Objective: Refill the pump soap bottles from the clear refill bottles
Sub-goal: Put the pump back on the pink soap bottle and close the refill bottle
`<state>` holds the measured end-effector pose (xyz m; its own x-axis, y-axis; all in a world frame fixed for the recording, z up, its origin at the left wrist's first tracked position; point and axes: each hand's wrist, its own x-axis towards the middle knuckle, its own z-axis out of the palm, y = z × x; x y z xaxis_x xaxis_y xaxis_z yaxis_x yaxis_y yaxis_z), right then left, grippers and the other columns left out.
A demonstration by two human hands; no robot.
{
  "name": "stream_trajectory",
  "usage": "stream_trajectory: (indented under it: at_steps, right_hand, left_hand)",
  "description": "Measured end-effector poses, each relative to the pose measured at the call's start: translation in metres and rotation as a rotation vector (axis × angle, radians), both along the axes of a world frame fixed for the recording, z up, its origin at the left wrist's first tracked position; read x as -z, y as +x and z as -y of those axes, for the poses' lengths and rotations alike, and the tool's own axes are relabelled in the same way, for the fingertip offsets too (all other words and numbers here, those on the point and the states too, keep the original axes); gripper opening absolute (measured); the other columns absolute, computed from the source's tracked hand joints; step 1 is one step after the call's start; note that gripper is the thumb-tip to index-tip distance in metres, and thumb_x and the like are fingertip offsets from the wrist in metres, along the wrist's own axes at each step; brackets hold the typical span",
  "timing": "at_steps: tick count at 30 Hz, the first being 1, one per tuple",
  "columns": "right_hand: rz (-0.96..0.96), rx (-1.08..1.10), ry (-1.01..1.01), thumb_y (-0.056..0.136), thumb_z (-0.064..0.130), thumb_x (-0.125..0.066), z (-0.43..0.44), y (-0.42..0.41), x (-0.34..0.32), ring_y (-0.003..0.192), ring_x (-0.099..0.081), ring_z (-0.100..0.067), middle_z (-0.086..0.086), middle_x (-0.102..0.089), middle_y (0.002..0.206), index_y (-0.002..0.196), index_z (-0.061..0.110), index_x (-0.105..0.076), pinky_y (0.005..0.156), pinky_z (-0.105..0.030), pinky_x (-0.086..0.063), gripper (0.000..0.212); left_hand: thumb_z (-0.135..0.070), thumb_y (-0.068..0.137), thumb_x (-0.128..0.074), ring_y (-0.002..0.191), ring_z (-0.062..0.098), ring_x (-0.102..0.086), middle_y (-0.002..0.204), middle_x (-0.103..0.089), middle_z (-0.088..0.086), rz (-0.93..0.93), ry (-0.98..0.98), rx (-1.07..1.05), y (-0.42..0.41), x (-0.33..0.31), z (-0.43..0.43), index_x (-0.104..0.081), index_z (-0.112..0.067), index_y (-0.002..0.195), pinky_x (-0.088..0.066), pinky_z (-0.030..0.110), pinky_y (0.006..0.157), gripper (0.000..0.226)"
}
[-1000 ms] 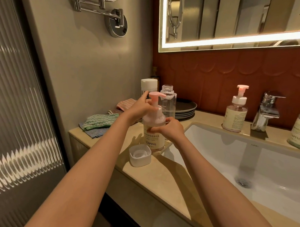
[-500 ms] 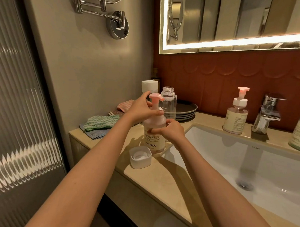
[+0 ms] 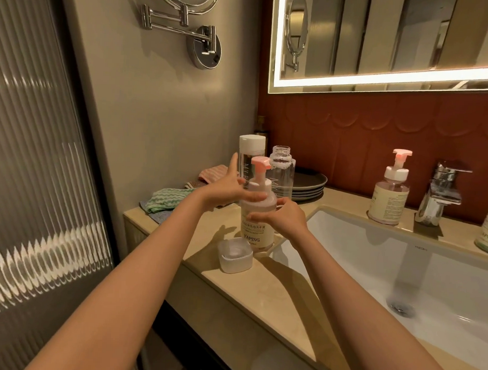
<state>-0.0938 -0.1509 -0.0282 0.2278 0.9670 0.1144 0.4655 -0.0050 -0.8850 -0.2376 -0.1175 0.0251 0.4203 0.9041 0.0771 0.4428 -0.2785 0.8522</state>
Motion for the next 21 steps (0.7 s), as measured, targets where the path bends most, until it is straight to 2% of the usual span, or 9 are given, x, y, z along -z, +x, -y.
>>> stream_trajectory:
  at_steps: [1, 3, 5, 8, 11, 14, 17, 19, 21]
  right_hand:
    - [-0.008, 0.003, 0.006, 0.064, 0.036, -0.083, 0.002, -0.002, 0.000, 0.115, -0.053, -0.023, -0.005, -0.056, 0.128, 0.129, 0.012, -0.046, 0.087, -0.034, -0.046, 0.078]
    - [0.000, 0.018, 0.011, 0.064, 0.037, -0.083, 0.005, -0.003, -0.001, 0.114, -0.054, -0.022, -0.006, -0.056, 0.127, 0.128, 0.011, -0.046, 0.085, -0.033, -0.046, 0.078]
    - [0.028, 0.024, 0.002, 0.064, 0.036, -0.083, 0.007, -0.006, -0.003, 0.111, -0.055, -0.022, -0.006, -0.057, 0.125, 0.126, 0.011, -0.048, 0.085, -0.032, -0.047, 0.075]
    - [0.041, 0.026, 0.000, 0.065, 0.036, -0.083, 0.012, -0.009, -0.006, 0.111, -0.054, -0.022, -0.006, -0.058, 0.125, 0.124, 0.010, -0.050, 0.083, -0.032, -0.046, 0.072]
    - [0.030, 0.023, 0.004, 0.065, 0.034, -0.083, 0.017, -0.010, -0.006, 0.112, -0.053, -0.022, -0.007, -0.057, 0.125, 0.124, 0.009, -0.050, 0.083, -0.032, -0.044, 0.072]
    - [0.039, 0.012, -0.029, 0.063, 0.034, -0.084, 0.018, -0.011, -0.008, 0.108, -0.054, -0.022, -0.005, -0.058, 0.117, 0.115, 0.011, -0.052, 0.084, -0.034, -0.047, 0.065]
    - [0.018, -0.035, -0.049, 0.065, 0.026, -0.083, 0.019, -0.009, -0.011, 0.101, -0.057, -0.020, -0.002, -0.059, 0.099, 0.083, 0.016, -0.053, 0.078, -0.031, -0.046, 0.037]
    - [-0.019, -0.079, -0.069, 0.066, 0.020, -0.082, 0.020, -0.007, -0.014, 0.106, -0.056, -0.023, -0.002, -0.057, 0.097, 0.083, 0.015, -0.051, 0.078, -0.031, -0.046, 0.036]
    - [-0.031, -0.131, -0.134, 0.071, 0.015, -0.079, 0.021, -0.003, -0.018, 0.113, -0.052, -0.024, -0.002, -0.052, 0.102, 0.095, 0.011, -0.048, 0.080, -0.030, -0.043, 0.039]
  left_hand:
    - [-0.020, 0.076, -0.073, 0.140, 0.029, -0.025, 0.154, -0.017, 0.016, -0.020, -0.044, 0.013, -0.009, 0.006, 0.007, 0.025, -0.028, 0.143, -0.024, 0.043, 0.111, 0.119]
    - [-0.020, 0.075, -0.075, 0.142, 0.027, -0.019, 0.156, -0.008, 0.012, -0.194, -0.088, 0.047, -0.023, 0.022, 0.018, 0.024, -0.028, 0.143, -0.020, 0.041, 0.112, 0.121]
    - [-0.026, 0.074, -0.076, 0.141, 0.026, -0.020, 0.156, -0.010, 0.011, -0.383, -0.110, 0.067, -0.031, 0.039, 0.026, 0.022, -0.026, 0.145, -0.021, 0.038, 0.111, 0.120]
    - [-0.040, 0.069, -0.079, 0.140, 0.028, -0.024, 0.156, -0.013, 0.007, -0.547, -0.089, 0.044, -0.032, 0.058, 0.027, 0.014, -0.027, 0.147, -0.023, 0.043, 0.114, 0.122]
    - [-0.044, 0.065, -0.080, 0.133, 0.027, -0.034, 0.150, -0.029, 0.006, -0.626, 0.026, -0.014, -0.032, 0.065, 0.029, -0.011, -0.021, 0.148, -0.031, 0.044, 0.109, 0.111]
    - [-0.037, 0.068, -0.079, 0.124, 0.023, -0.042, 0.142, -0.038, 0.006, -0.551, 0.071, -0.056, -0.038, 0.059, 0.029, -0.026, -0.018, 0.143, -0.040, 0.037, 0.100, 0.094]
    - [-0.029, 0.071, -0.078, 0.114, 0.023, -0.047, 0.135, -0.040, 0.006, -0.353, 0.060, -0.130, -0.049, 0.041, 0.026, -0.030, -0.016, 0.138, -0.049, 0.033, 0.084, 0.083]
    - [-0.024, 0.072, -0.077, 0.106, 0.022, -0.051, 0.124, -0.042, 0.006, -0.231, 0.051, -0.184, -0.052, 0.028, 0.023, -0.033, -0.012, 0.133, -0.054, 0.033, 0.075, 0.076]
    - [-0.022, 0.074, -0.077, 0.098, 0.020, -0.051, 0.113, -0.043, 0.004, -0.181, 0.100, -0.231, -0.052, 0.015, 0.016, -0.036, -0.008, 0.127, -0.051, 0.028, 0.069, 0.069]
